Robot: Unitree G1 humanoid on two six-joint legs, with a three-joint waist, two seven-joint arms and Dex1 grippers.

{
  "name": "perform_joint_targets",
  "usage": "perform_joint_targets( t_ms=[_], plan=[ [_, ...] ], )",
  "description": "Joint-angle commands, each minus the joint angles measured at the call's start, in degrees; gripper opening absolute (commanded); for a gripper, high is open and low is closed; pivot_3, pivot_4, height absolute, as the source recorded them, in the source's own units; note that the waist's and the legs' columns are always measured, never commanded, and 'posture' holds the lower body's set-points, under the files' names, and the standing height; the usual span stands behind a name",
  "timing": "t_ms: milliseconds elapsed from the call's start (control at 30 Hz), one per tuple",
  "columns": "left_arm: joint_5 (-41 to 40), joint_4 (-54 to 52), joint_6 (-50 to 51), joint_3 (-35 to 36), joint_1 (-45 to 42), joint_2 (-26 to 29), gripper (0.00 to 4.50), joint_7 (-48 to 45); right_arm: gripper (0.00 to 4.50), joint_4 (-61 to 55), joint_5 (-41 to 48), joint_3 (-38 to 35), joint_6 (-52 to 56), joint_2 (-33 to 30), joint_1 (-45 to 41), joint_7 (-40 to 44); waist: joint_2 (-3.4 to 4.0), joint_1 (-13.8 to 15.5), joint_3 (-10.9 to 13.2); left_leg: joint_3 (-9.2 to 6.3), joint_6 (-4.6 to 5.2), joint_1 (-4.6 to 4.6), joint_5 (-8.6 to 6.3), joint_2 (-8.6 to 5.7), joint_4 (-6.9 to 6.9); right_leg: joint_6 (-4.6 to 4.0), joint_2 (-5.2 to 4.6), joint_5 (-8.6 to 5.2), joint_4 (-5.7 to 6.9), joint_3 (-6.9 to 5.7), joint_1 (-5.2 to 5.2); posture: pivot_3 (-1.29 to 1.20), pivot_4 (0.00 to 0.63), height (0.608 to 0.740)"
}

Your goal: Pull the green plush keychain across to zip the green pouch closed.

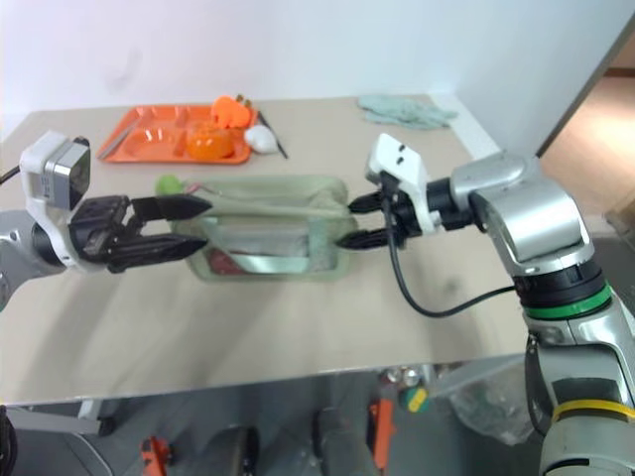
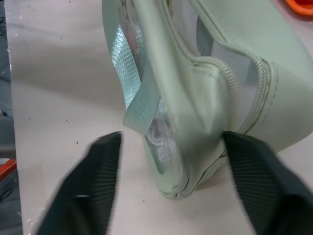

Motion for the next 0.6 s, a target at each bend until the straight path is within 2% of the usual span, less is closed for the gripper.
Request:
perform_joint_targets(
  t_ms=[33, 100, 233, 400, 600],
  plan=[
    [-0.6, -1.2, -0.4, 2.9, 0.8, -0.2, 3.42, 1.7, 2.08, 0.3, -0.1, -1.3, -1.1, 0.5, -1.6, -0.8, 0.0, 0.0, 0.0, 0.0, 0.0, 0.0, 0.0, 0.0, 0.0, 0.0, 0.0, 0.0, 0.0, 0.0, 0.0, 0.0, 0.15, 0.74],
    [-0.7, -1.6, -0.7, 3.7, 2.0, -0.5, 3.42, 2.8, 1.15, 0.4, 0.0, -1.4, -1.2, 0.9, -1.6, -1.2, 0.0, 0.0, 0.0, 0.01, 0.0, 0.0, 0.0, 0.0, 0.0, 0.0, 0.0, 0.0, 0.0, 0.01, -0.01, 0.0, 0.15, 0.74],
    [-0.6, -1.0, -2.3, 6.4, 3.1, -2.6, 3.42, 7.2, 0.02, -0.1, 0.5, -1.6, -1.3, 1.3, -0.9, -1.3, 0.0, 0.0, 0.0, -0.01, 0.0, 0.0, 0.0, 0.01, -0.01, -0.01, 0.0, -0.01, 0.0, -0.01, -0.01, 0.0, 0.15, 0.74],
    [-1.6, 6.6, -5.2, 13.8, -0.6, -6.9, 3.42, 16.6, 0.02, 0.0, 0.5, -1.3, -1.7, 1.5, -0.8, -1.3, -0.01, 0.1, 0.0, -0.02, 0.0, 0.0, 0.0, 0.01, 0.06, 0.0, 0.01, 0.04, 0.02, -0.02, 0.02, 0.0, 0.15, 0.74],
    [-4.9, 13.0, -3.8, 20.4, 0.7, -6.2, 3.42, 18.7, 0.02, 0.2, -0.1, 0.2, -1.6, 1.5, -0.7, -0.5, -0.01, 0.0, 0.0, 0.0, 0.0, 0.0, 0.0, 0.02, 0.05, -0.01, 0.01, 0.05, 0.01, 0.0, 0.01, 0.0, 0.15, 0.74]
  ],
)
